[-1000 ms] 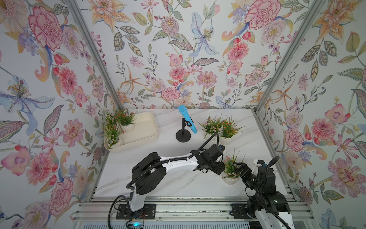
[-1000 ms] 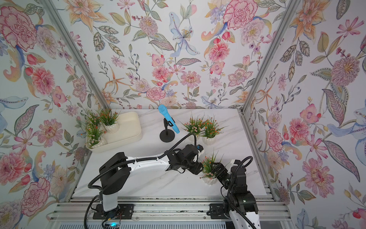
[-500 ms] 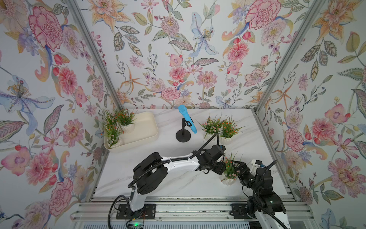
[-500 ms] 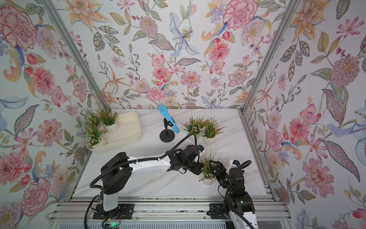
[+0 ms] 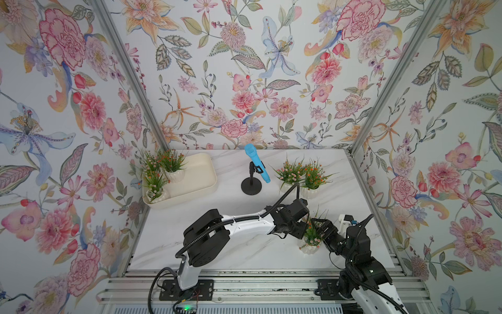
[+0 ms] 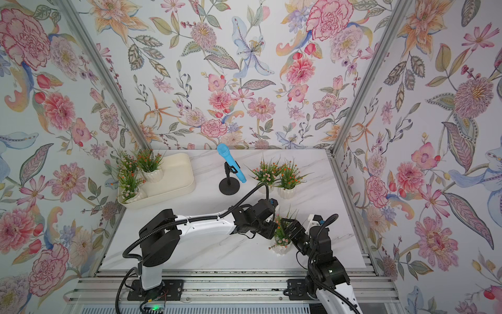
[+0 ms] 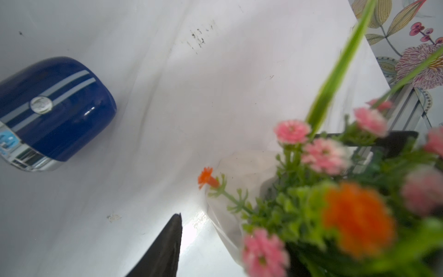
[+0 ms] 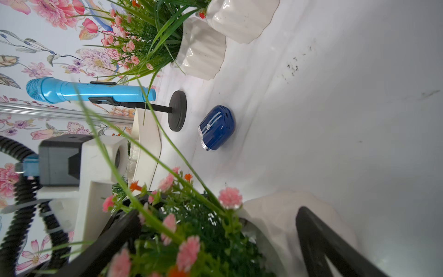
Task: Put the potted gypsophila into the storage box
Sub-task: Pick up the baby's breath potted plant from the center of the board.
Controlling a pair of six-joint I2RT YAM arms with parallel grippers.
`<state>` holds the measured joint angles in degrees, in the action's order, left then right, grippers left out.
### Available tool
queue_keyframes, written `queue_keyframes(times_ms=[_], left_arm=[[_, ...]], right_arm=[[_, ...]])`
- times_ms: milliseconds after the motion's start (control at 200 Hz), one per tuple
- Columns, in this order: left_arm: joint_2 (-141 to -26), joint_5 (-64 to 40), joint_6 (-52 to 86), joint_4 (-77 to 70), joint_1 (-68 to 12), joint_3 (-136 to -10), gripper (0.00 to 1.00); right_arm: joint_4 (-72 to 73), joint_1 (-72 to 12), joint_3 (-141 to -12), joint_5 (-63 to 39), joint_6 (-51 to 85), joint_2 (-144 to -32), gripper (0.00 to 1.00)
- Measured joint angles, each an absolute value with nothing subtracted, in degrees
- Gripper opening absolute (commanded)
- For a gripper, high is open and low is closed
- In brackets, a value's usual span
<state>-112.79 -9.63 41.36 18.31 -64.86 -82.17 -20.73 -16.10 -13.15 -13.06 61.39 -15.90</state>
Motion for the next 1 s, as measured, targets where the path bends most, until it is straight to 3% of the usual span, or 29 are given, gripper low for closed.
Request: queue_keyframes(times_ms=[670,1001], left_arm=[[-116.38,-3.79,38.76,24.45,-66.48,-88.79,0.34],[-118.26,-2.00,37.26,26.44,-67.46,-91.70,0.19]], right_arm=[[-26.68,-16.49,-27.05,-3.05,51.31,-24.08,1.00],[-29.47,-16.49,-32.58,2.94,48.18,-24.40,1.00]])
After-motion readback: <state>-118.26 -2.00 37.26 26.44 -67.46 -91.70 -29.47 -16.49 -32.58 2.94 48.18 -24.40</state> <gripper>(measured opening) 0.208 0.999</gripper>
